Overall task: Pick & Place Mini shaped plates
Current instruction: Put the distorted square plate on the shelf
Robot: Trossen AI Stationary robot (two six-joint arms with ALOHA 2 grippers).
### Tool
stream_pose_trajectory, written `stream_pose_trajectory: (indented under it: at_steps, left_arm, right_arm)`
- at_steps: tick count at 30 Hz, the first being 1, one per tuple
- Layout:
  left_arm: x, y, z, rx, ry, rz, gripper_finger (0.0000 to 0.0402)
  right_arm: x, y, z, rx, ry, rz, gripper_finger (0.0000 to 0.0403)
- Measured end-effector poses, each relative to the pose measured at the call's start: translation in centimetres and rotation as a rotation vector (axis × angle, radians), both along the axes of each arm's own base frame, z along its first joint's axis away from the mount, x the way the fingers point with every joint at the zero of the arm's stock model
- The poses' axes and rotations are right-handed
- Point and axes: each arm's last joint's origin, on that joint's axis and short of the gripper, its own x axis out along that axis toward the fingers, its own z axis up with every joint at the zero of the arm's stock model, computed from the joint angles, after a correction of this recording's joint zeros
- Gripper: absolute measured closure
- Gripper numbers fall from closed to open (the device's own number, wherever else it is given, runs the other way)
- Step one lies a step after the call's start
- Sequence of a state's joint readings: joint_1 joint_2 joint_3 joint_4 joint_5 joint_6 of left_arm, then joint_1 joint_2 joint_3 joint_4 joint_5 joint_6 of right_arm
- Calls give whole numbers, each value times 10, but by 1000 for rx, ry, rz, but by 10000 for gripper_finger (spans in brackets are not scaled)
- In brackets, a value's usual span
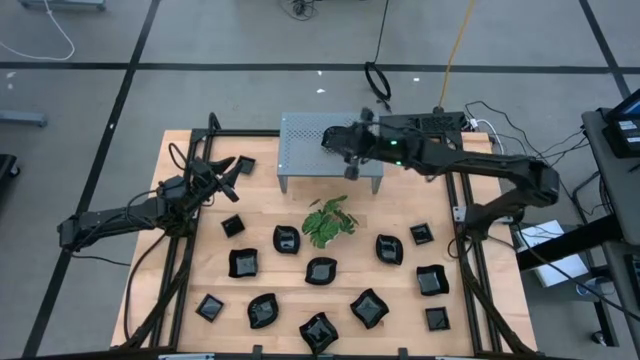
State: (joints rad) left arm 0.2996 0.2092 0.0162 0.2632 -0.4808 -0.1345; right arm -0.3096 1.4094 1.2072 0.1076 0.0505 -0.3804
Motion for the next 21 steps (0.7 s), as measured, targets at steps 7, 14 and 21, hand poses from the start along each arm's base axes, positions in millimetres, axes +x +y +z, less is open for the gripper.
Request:
stream_pose_trajectory:
  at_steps: [7,14,21]
  left_arm:
    - [0,0,0,0,-1,0,231]
    - [0,0,4,7,-43,-2,231]
    - [-1,-1,11,-25,-171,-18,231]
  right_arm:
    - [-38,17,44,108,-201,-2,245]
    - [-79,29,79,107,-352,7,247]
    - [-109,38,97,136,-439,15,248]
